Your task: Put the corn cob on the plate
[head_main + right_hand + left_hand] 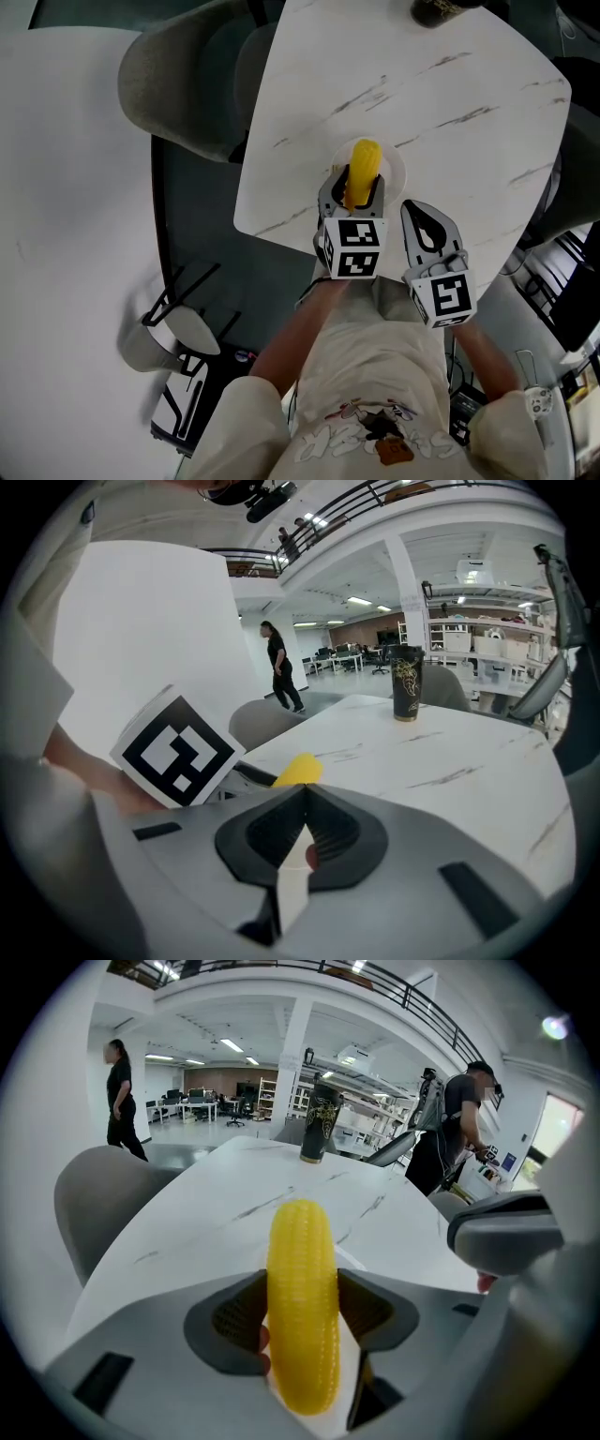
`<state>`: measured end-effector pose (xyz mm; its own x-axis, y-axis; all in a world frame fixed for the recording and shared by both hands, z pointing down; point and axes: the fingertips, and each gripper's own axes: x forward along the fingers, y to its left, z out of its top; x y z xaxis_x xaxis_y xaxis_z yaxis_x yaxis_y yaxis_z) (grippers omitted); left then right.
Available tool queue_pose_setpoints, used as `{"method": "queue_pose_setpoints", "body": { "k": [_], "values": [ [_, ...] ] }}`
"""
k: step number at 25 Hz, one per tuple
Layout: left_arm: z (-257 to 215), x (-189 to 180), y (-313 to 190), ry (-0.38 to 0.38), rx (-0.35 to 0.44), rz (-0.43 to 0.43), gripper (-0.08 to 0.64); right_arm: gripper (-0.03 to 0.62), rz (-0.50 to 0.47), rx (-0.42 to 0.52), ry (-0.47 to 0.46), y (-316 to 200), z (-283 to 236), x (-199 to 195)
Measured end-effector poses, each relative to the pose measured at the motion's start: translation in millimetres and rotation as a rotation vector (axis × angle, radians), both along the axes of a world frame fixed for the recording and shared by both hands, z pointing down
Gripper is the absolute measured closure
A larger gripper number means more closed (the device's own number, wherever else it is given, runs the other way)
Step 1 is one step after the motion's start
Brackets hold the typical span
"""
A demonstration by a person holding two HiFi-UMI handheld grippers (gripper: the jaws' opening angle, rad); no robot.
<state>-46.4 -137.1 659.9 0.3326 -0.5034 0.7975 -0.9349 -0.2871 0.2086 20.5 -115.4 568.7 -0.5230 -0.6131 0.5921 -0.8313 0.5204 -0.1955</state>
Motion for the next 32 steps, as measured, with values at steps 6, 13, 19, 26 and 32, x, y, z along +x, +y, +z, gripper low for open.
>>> {"method": "queue_pose_setpoints", "body": {
  "k": [6, 13, 19, 26, 32],
  "values": [
    [-7, 0, -6, -0.002, 0.024, 0.005, 0.316, 0.595, 0.045, 0.005, -0.003, -3, -1, 9],
    [-12, -3, -8, 0.010, 0.032, -0.005, 0.316, 0.595, 0.050, 0.009, -0.005, 1, -5, 8],
    [-23, -4, -8, 0.029, 0.049, -0.015, 0.318, 0.595, 0.046, 0.021, -0.005, 7, -9, 7],
    [-42, -9, -9, 0.019, 0.084, -0.041, 0.448, 0.595, 0.026, 0.035, -0.020, 12, -22, 2],
    [-56, -12, -5, 0.012, 0.083, -0.046, 0.552, 0.595, 0.021, 0.050, -0.036, 16, -36, -1]
  ]
}}
